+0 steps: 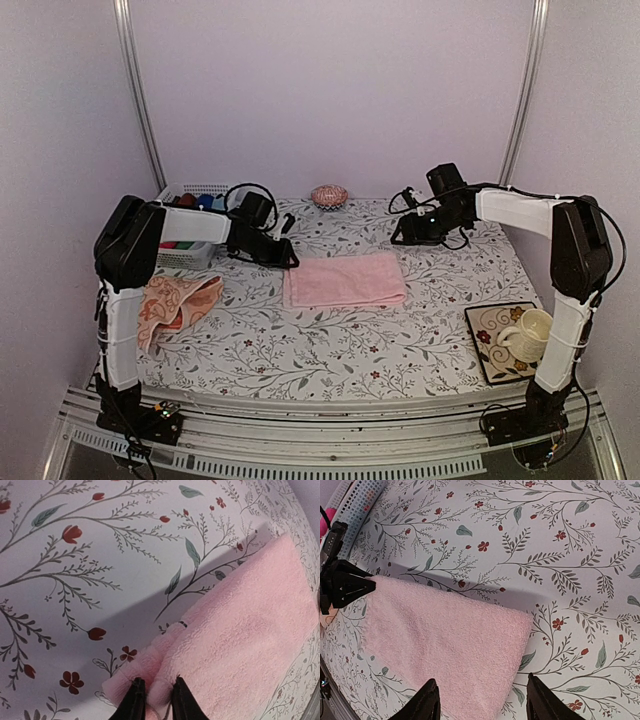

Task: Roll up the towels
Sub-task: Adjust the towel at the center of the board.

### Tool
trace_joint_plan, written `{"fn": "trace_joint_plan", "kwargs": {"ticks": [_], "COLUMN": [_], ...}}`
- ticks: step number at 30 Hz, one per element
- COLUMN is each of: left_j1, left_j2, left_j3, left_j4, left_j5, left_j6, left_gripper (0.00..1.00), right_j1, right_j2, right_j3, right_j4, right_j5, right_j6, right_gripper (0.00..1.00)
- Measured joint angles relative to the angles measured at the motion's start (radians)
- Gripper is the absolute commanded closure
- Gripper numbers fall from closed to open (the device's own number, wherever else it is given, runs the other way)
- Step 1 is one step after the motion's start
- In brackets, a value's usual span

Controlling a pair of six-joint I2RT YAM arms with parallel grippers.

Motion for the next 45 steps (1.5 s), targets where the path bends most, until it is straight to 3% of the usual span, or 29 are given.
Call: {"fn": "trace_joint_plan", "kwargs": {"ticks": [7,12,28,39,45], "left_j1": [0.0,0.0,0.001,0.0,0.0], "left_j2": [-0.002,-0.023,-0.034,-0.034,-0.034], "left_j3": [0.0,0.0,-0.01,0.031,0.076], "left_j4": [0.001,0.002,0.011,-0.067,-0.116], "left_j5": [0.003,0.005,0.025,-0.038,-0.08], "left_j6": [-0.01,-0.021,-0.034,-0.074,-0.089], "left_gripper": [0.79,0.69,0.92,0.93,0.84], "right_j1": [0.0,0.0,0.0,0.0,0.0], "right_j2": [0.0,0.0,0.0,0.0,0.005], "right_j3": [-0.003,-0.012,-0.013,-0.016,-0.016], "right_j4": [0.001,0.001,0.001,0.002,0.002], "right_j5": [-0.002,-0.007,-0.014,-0.018,-0.034], "right_j6": [0.001,0.003,0.003,0.003,0.003], "right_gripper": [0.4,0.39,0.39,0.38,0.37]}}
